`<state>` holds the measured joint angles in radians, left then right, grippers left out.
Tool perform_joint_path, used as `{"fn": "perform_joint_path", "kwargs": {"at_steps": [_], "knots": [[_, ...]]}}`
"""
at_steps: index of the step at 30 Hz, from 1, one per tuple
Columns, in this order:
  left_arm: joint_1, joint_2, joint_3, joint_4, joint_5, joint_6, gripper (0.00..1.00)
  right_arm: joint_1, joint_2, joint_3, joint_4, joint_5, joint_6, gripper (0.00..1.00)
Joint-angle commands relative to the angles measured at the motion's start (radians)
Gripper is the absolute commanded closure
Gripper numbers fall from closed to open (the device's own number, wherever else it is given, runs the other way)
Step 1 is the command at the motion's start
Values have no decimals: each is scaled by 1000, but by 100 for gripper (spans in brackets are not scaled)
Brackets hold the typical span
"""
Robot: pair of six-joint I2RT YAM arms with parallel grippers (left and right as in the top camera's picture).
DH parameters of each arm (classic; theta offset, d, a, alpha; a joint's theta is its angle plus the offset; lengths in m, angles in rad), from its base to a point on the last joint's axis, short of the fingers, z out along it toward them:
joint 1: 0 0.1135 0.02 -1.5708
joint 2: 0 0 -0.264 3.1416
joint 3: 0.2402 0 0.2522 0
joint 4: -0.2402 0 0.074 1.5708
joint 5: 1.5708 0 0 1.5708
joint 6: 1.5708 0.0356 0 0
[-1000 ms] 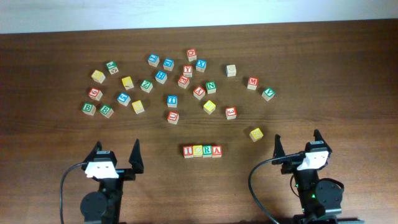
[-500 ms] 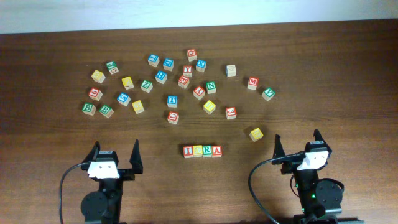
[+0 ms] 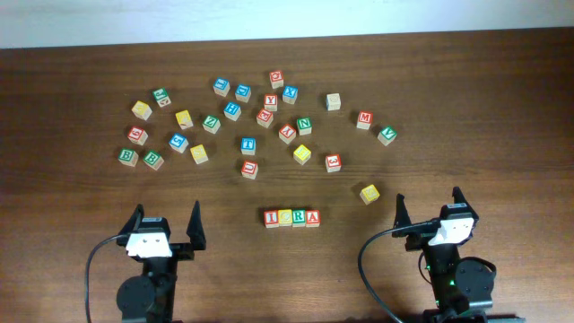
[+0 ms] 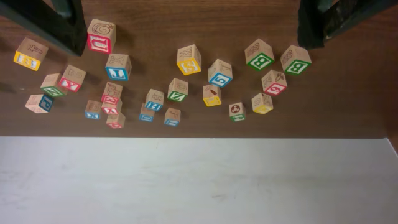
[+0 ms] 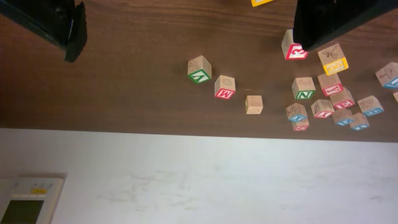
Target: Spell out ICRA
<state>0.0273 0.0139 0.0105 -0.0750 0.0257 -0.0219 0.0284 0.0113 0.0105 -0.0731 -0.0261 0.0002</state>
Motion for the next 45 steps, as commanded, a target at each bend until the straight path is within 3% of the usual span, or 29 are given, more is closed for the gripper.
{"fn": "perform_joint_path", "kwargs": {"at_steps": [1,45], "knots": [[-5,-8,-2,-8,-7,16,1,4,-8,-5,-5,2,8,2],[-5,-8,-2,-8,-7,16,1,4,-8,-5,-6,16,7,2]]}}
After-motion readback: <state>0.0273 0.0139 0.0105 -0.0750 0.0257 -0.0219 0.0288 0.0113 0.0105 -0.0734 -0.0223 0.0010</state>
